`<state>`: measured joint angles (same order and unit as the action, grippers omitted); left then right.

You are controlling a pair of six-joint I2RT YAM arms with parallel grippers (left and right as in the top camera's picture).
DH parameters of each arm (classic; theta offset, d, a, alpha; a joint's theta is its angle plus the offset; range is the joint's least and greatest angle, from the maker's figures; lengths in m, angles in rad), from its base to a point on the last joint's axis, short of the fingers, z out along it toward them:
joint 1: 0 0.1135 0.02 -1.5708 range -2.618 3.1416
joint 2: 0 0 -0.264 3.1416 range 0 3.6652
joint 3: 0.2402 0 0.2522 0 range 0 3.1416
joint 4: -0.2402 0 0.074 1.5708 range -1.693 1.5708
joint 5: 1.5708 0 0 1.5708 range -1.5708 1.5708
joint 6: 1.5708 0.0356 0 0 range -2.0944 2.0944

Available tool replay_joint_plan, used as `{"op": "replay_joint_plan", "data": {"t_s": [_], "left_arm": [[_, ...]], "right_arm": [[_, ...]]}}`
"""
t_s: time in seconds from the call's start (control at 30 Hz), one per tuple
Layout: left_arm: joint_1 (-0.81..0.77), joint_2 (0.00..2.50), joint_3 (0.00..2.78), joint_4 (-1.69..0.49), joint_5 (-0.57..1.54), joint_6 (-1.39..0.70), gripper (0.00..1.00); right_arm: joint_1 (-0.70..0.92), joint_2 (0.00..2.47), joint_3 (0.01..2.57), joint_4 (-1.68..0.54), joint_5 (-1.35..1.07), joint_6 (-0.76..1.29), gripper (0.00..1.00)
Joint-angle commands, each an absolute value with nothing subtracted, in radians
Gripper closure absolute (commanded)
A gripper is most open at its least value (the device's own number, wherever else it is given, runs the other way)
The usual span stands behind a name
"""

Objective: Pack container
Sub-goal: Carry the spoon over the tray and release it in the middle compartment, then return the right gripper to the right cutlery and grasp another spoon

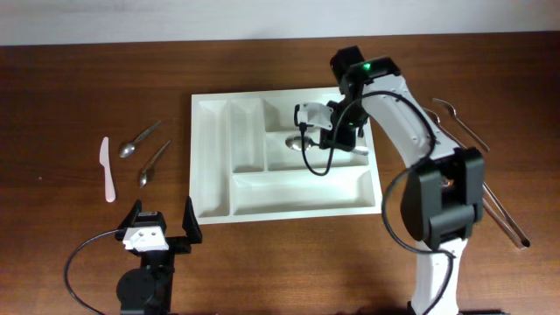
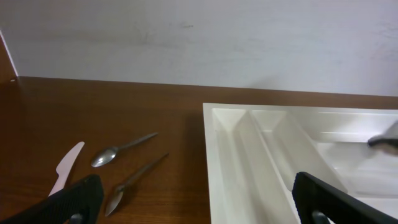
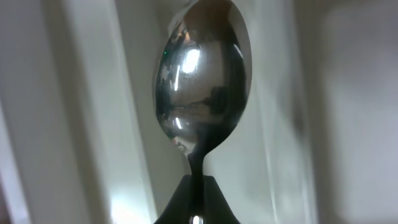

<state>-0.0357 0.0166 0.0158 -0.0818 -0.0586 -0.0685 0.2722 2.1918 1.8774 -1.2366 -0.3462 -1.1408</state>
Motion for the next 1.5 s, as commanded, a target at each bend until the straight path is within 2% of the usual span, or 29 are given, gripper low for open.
{"op": "replay_joint_plan", "data": {"t_s": [0.0,0.03,0.07,0.27,0.37,0.57,0.77,0.9,1.2,1.47], "left_arm": [[-0.029,0.014,0.01,-0.081,-0.047,-0.066,0.01],[-0.029,0.014,0.01,-0.081,-0.047,-0.066,0.01],[-0.029,0.014,0.01,-0.081,-0.047,-0.066,0.01],[-0.029,0.014,0.01,-0.081,-0.047,-0.066,0.01],[-0.029,0.014,0.01,-0.081,-0.047,-0.066,0.01],[-0.029,0.014,0.01,-0.081,-0.047,-0.067,0.01],[-0.029,0.014,0.01,-0.081,-0.047,-0.066,0.01],[-0.029,0.014,0.01,-0.081,-0.047,-0.066,0.01],[-0.029,0.014,0.01,-0.081,-0.048,-0.066,0.01],[-0.029,0.014,0.01,-0.081,-0.047,-0.066,0.01]], "right_arm": [[0.276,2.201,1.883,-1.221,-0.371,-1.142,0.89],[0.276,2.198,1.886,-1.211,-0.37,-1.125,0.73],[0.276,2.198,1.892,-1.203,-0.369,-1.109,0.65],[0.243,2.17,2.002,-1.25,-0.333,-0.961,0.64],[0.176,2.143,2.119,-1.308,-0.248,-0.839,0.64],[-0.012,2.136,2.257,-1.456,-0.194,-0.787,0.47],[-0.21,2.14,2.183,-1.486,-0.194,-0.788,0.57],[-0.284,2.14,2.093,-1.444,-0.206,-0.787,0.7],[-0.274,2.14,1.818,-1.217,-0.213,-0.788,0.69],[-0.255,2.141,1.683,-1.082,-0.213,-0.788,0.69]]}}
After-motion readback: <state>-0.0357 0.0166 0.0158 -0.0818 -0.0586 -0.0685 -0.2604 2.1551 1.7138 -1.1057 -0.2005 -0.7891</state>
